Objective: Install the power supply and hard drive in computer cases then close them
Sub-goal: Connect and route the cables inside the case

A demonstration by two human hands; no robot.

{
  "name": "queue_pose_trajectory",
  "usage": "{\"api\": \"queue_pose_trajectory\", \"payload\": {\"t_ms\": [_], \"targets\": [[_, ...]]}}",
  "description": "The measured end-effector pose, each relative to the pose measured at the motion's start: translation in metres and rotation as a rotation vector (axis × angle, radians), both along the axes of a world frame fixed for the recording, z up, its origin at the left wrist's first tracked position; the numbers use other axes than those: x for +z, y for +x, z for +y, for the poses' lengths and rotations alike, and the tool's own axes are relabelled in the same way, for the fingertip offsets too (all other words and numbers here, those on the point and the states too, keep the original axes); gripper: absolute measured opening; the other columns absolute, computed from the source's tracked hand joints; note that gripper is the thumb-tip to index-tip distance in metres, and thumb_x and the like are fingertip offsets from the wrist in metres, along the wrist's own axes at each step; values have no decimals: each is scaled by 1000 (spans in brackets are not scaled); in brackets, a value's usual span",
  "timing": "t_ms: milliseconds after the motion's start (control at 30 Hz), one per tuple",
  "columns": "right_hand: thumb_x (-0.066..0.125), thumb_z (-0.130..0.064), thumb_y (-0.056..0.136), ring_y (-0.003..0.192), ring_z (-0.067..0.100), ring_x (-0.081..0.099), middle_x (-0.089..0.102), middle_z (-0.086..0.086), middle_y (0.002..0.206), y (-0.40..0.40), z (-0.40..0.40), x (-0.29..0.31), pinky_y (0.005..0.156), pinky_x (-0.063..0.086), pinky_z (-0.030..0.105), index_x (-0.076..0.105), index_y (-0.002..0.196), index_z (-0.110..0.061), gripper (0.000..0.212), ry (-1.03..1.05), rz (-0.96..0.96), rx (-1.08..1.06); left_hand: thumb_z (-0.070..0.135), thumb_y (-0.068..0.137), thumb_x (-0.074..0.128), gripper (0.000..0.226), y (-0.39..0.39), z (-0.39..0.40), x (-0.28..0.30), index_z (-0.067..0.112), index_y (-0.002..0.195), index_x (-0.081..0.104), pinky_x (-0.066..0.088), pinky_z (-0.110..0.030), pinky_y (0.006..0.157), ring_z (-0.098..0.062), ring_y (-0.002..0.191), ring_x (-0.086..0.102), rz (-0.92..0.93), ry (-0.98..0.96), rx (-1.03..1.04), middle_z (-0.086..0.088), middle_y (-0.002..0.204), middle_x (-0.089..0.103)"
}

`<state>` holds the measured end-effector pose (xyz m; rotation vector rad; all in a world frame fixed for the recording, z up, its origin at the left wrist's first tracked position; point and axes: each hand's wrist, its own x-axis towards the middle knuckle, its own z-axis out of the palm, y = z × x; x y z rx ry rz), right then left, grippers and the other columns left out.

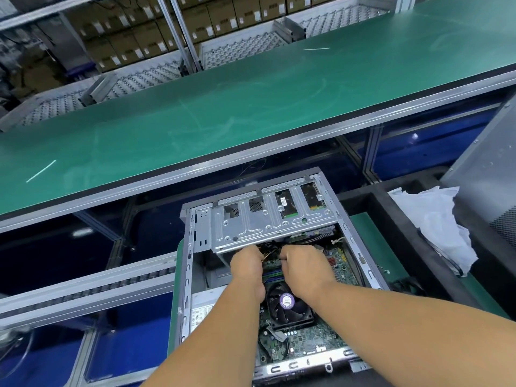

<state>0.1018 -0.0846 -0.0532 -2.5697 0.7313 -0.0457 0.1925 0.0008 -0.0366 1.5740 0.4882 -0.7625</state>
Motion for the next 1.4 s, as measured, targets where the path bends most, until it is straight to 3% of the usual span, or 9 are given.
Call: {"api": "queue_pose_trajectory", "payload": {"t_ms": [267, 400, 533, 767, 900, 1000, 1067, 1200, 1400], "targets": [[53, -25, 104, 88, 24, 71, 76, 4, 101, -1, 1, -2, 76, 60, 38, 71, 114, -22, 21, 93, -117, -11, 18, 82, 49, 5, -6, 5, -4, 14, 80, 51, 39, -40, 70, -24, 69, 47, -16, -131, 143, -7, 75, 49], [53, -27, 106, 86, 21, 70, 76, 3, 98, 0, 2, -2, 74, 59, 38, 71, 114, -21, 21, 96, -154, -2, 13, 99, 45, 15, -4, 3, -17, 16, 90, 56, 41, -36, 73, -25, 80, 48, -179, 69, 100, -10, 91, 51], [51, -25, 107, 95, 20, 69, 75, 0, 107, -2, 2, -2, 79, 57, 36, 69, 122, -25, 24, 72, -159, 49, 21, 99, 53, 30, -12, 3, -23, 13, 71, 46, 31, -30, 58, -20, 56, 36, -360, 250, 32, -2, 61, 42], [51, -10, 100, 101, 23, 67, 72, 2, 112, 3, 1, 0, 88, 54, 39, 68, 120, -20, 28, -44, -117, 177, 17, 92, 59, 40, -11, 4, -21, 15, 56, 42, 22, -27, 51, -19, 49, 39, -581, 522, -54, -1, 51, 47], [53, -15, 103, 101, 22, 68, 73, 2, 113, 4, 0, 1, 87, 55, 39, 69, 123, -22, 27, -9, -156, 155, 29, 97, 61, 32, -17, 4, -13, 26, 65, 56, 27, -28, 61, -19, 65, 58, -654, 624, -140, 1, 67, 65], [60, -22, 102, 98, 22, 69, 75, 1, 106, 3, 1, 4, 82, 57, 39, 67, 122, -25, 21, 138, -249, 54, 35, 96, 67, 34, -23, 6, -10, 36, 63, 57, 45, -24, 57, -8, 60, 60, -681, 533, -134, 12, 62, 63], [64, -25, 100, 94, 20, 68, 74, -2, 100, 2, 1, 4, 78, 58, 39, 64, 115, -26, 15, 189, -261, 16, 39, 95, 67, 30, -26, 8, -11, 39, 66, 61, 54, -31, 68, -13, 67, 64, -719, 537, -179, 15, 62, 64], [65, -27, 99, 90, 21, 64, 72, -1, 92, 3, 0, 3, 74, 55, 38, 62, 105, -24, 8, 184, -244, -12, 39, 96, 64, 14, -24, 10, -12, 35, 85, 69, 41, -35, 92, -13, 72, 57, -901, 677, -309, 14, 70, 66], [65, -25, 97, 88, 22, 66, 72, -2, 88, 1, 2, 3, 73, 55, 38, 65, 100, -25, 3, 190, -227, 27, 31, 97, 61, 11, -22, 10, -13, 30, 94, 71, 31, -31, 93, -13, 74, 50, -952, 818, -387, 8, 83, 71]]}}
